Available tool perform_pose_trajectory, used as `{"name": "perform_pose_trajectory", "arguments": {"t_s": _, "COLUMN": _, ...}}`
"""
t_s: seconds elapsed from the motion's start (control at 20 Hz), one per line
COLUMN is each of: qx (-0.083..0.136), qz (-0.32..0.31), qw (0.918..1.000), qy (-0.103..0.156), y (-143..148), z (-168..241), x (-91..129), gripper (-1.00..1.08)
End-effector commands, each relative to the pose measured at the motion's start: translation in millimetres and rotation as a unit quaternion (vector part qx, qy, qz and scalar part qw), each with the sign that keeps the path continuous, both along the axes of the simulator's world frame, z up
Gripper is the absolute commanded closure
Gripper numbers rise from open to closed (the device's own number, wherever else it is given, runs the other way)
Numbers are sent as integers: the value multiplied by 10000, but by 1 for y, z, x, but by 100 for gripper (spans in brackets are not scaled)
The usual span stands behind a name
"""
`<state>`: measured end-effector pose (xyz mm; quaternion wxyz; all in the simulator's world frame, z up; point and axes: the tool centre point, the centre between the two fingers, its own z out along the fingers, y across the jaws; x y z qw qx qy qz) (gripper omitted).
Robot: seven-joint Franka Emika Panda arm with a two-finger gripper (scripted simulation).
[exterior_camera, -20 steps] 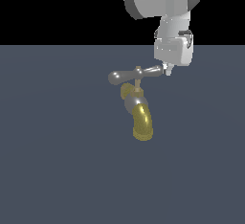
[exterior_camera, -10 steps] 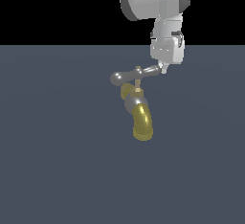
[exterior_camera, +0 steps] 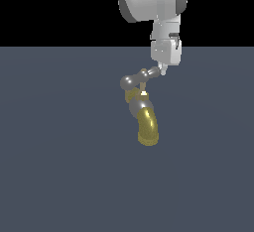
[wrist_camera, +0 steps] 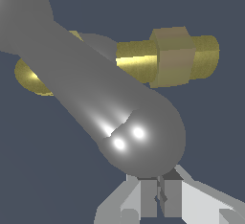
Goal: Turn on the faucet by rotating a designated handle.
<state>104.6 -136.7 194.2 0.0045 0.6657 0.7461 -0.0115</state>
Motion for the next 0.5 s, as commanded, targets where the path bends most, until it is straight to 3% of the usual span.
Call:
{"name": "perform_pose_trajectory", "arguments": {"t_s": 0.0, "qx": 20, "qz": 48, "qw": 10000, "qy": -6, "y": 17, "z": 0, "x": 2, "gripper": 108}}
{"name": "perform_pose_trajectory", "arguments": {"t_s": 0.45, "qx": 85, "qz": 212, "qw": 9997, "qy": -28, "y": 96, "z": 1, "x": 7, "gripper": 108}}
